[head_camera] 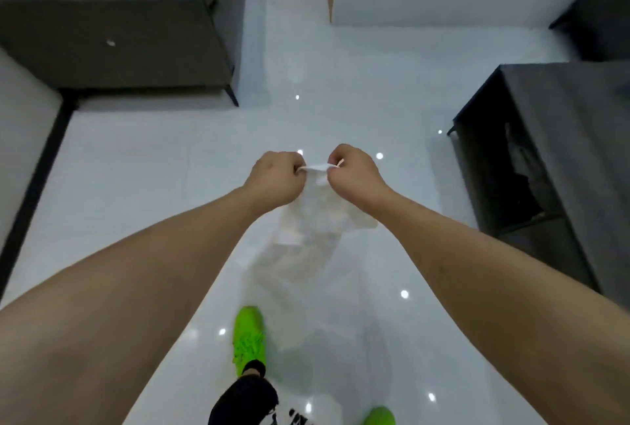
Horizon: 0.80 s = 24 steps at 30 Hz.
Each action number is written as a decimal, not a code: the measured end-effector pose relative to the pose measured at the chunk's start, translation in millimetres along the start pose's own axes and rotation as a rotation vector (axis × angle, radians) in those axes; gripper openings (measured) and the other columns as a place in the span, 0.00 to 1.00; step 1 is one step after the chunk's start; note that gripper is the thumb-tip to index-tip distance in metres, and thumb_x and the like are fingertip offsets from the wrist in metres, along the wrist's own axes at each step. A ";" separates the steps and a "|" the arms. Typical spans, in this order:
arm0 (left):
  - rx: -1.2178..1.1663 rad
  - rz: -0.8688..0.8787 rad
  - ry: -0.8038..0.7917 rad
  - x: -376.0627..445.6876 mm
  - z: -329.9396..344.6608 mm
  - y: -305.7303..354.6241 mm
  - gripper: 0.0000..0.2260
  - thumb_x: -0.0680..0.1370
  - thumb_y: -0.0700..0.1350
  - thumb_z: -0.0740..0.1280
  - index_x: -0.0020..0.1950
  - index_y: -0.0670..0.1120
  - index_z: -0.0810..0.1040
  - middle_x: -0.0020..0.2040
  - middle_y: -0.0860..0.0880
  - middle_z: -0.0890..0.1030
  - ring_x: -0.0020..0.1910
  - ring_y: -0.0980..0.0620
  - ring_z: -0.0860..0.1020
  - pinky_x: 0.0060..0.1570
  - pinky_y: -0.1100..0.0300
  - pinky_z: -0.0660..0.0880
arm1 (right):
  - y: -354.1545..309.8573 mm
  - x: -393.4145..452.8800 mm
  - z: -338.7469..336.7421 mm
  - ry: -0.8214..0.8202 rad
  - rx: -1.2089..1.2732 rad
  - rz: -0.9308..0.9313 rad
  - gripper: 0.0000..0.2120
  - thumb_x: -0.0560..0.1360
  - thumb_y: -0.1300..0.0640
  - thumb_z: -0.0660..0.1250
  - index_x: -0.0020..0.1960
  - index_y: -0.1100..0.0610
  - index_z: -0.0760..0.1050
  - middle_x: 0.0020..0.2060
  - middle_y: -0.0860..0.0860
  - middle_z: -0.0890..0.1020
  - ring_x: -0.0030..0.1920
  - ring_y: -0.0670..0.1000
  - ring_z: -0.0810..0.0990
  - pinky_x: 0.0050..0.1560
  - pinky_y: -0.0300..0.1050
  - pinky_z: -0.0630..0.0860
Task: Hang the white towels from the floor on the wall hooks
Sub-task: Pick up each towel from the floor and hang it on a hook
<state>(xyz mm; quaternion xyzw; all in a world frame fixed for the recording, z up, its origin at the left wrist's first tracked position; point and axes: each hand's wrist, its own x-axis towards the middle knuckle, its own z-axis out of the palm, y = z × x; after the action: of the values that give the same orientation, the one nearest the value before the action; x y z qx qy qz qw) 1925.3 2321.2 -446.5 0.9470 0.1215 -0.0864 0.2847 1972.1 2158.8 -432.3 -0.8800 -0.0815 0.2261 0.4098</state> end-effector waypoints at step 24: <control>0.214 0.756 0.018 -77.2 -20.0 564.4 0.07 0.77 0.52 0.69 0.42 0.50 0.80 0.38 0.49 0.77 0.42 0.47 0.76 0.38 0.59 0.69 | 121.7 -339.1 -558.0 0.607 -0.553 0.150 0.09 0.74 0.48 0.71 0.36 0.49 0.79 0.34 0.49 0.81 0.38 0.51 0.79 0.35 0.44 0.73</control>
<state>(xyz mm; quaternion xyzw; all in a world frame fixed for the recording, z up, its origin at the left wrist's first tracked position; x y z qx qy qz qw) 2011.0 1862.1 -119.7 0.9499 -0.2433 0.0206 0.1951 1926.4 1586.3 -98.7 -0.9870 0.0495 -0.0446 0.1460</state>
